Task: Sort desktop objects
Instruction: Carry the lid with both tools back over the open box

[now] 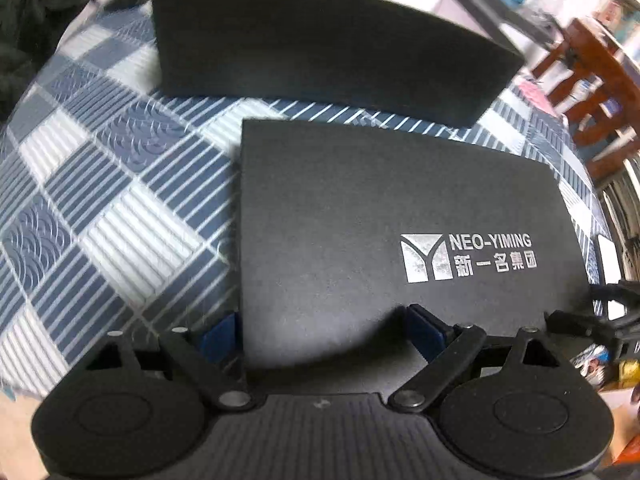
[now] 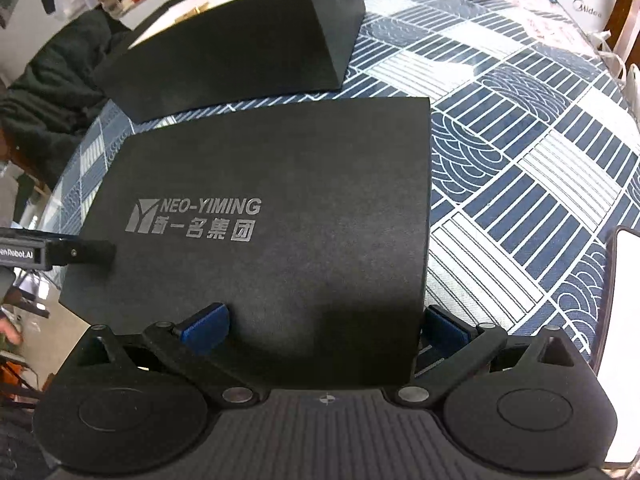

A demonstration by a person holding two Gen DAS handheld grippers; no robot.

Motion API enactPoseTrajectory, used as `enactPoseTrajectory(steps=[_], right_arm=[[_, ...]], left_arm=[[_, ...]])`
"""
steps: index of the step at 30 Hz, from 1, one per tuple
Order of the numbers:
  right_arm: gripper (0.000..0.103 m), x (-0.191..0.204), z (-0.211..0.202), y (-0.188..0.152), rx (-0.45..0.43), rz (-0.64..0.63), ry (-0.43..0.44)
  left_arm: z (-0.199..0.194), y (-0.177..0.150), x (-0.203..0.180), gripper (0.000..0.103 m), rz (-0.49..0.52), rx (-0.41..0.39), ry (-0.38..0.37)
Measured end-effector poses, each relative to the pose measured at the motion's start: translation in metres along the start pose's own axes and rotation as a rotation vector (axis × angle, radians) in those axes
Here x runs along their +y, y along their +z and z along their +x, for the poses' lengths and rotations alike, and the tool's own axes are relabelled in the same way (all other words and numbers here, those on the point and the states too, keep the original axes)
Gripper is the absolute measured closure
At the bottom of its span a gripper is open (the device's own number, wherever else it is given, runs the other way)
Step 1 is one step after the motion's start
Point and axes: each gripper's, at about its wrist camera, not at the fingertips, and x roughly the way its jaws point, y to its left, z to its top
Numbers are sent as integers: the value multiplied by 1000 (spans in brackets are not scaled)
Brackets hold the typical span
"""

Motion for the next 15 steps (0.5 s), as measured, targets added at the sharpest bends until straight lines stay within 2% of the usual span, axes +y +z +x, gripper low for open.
enactPoseTrajectory(steps=[5, 9, 15], right_arm=[[0, -6, 0, 2, -48, 17, -3], [0, -10, 9, 6, -60, 53, 33], [0, -4, 6, 12, -36, 56, 19]], left_arm=[[-1, -4, 4, 0, 21, -64, 16], [5, -3, 2, 0, -29, -103, 2], [0, 2, -3, 0, -82, -83, 33]])
